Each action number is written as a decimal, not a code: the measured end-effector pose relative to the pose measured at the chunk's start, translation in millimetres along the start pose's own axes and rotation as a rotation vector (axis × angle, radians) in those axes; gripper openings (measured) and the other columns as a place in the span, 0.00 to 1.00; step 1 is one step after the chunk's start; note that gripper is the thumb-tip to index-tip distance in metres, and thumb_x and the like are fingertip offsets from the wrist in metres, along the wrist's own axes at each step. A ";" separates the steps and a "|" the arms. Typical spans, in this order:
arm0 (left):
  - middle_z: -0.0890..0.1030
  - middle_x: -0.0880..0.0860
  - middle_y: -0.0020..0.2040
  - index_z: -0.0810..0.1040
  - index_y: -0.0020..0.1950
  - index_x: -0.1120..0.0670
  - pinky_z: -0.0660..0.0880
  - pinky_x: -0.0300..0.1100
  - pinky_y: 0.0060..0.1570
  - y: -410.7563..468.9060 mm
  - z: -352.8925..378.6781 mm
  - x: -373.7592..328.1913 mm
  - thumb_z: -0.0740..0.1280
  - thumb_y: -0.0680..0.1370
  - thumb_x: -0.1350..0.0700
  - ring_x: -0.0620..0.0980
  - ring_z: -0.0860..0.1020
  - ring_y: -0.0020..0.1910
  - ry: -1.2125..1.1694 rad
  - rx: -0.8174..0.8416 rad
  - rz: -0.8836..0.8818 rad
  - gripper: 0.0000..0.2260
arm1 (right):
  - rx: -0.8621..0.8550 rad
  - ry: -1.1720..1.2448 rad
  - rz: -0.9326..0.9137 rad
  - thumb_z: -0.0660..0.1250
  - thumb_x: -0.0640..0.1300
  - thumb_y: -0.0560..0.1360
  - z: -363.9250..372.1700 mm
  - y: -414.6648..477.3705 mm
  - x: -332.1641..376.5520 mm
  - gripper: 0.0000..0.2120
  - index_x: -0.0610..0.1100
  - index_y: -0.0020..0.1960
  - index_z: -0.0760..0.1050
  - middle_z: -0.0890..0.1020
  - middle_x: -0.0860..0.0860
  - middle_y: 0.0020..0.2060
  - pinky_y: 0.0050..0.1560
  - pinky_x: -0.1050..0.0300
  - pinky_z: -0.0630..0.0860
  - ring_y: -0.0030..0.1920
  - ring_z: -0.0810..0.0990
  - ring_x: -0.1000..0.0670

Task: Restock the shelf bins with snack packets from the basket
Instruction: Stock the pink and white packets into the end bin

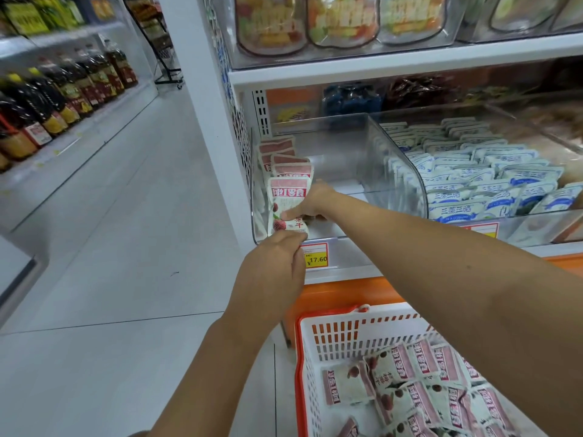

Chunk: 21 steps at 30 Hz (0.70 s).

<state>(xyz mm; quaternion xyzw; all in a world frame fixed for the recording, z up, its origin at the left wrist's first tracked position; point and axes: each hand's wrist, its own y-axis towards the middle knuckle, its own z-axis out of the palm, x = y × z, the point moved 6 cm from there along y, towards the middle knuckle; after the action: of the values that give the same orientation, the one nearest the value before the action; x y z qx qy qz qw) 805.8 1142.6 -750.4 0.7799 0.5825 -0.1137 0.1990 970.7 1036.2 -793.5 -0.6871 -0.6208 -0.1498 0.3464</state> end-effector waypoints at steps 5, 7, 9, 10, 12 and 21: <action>0.69 0.46 0.71 0.66 0.73 0.47 0.65 0.38 0.68 -0.2 -1.8 -0.7 0.52 0.83 0.50 0.44 0.69 0.68 0.000 -0.002 0.003 0.19 | 0.116 0.233 0.070 0.81 0.42 0.61 10.2 3.3 -1.0 0.28 0.42 0.59 0.77 0.82 0.47 0.55 0.58 0.53 0.76 0.54 0.80 0.47; 0.70 0.46 0.71 0.67 0.72 0.47 0.64 0.36 0.66 -0.6 -3.1 -1.2 0.52 0.83 0.50 0.43 0.69 0.67 0.003 -0.009 0.006 0.18 | -0.001 0.236 0.018 0.82 0.42 0.59 2.0 9.0 0.8 0.29 0.42 0.58 0.76 0.82 0.49 0.53 0.54 0.56 0.76 0.54 0.80 0.49; 0.71 0.46 0.70 0.67 0.72 0.47 0.64 0.34 0.64 -0.2 -3.3 -1.7 0.52 0.83 0.49 0.43 0.69 0.66 0.002 -0.008 0.007 0.18 | -0.169 0.108 -0.068 0.81 0.46 0.60 -9.9 8.0 10.7 0.33 0.44 0.61 0.72 0.81 0.51 0.54 0.54 0.57 0.75 0.55 0.79 0.49; 0.71 0.46 0.70 0.67 0.72 0.47 0.64 0.33 0.64 0.1 -3.0 -1.8 0.52 0.83 0.49 0.42 0.70 0.66 0.000 -0.004 0.007 0.18 | -0.235 0.051 -0.108 0.81 0.47 0.61 -14.7 7.3 14.9 0.35 0.45 0.63 0.70 0.80 0.51 0.55 0.55 0.56 0.75 0.57 0.79 0.48; 0.71 0.46 0.69 0.67 0.72 0.47 0.63 0.31 0.62 0.1 -2.6 -0.9 0.52 0.83 0.49 0.42 0.70 0.65 -0.004 0.003 0.008 0.18 | -0.266 0.029 -0.140 0.80 0.48 0.62 -16.1 10.1 17.0 0.38 0.44 0.66 0.64 0.78 0.50 0.58 0.58 0.55 0.74 0.60 0.77 0.47; 0.68 0.44 0.72 0.65 0.73 0.45 0.65 0.36 0.68 0.0 1.6 2.2 0.52 0.82 0.47 0.42 0.67 0.68 0.003 0.029 -0.021 0.19 | -0.213 0.276 -0.010 0.84 0.47 0.56 -12.5 6.2 5.4 0.50 0.43 0.70 0.61 0.70 0.45 0.64 0.65 0.50 0.70 0.66 0.70 0.45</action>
<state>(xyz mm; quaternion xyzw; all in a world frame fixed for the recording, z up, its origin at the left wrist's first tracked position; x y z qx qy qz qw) 806.6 1143.8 -752.7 0.7768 0.5890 -0.1231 0.1858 980.4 1032.0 -782.9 -0.6898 -0.5513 -0.3095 0.3528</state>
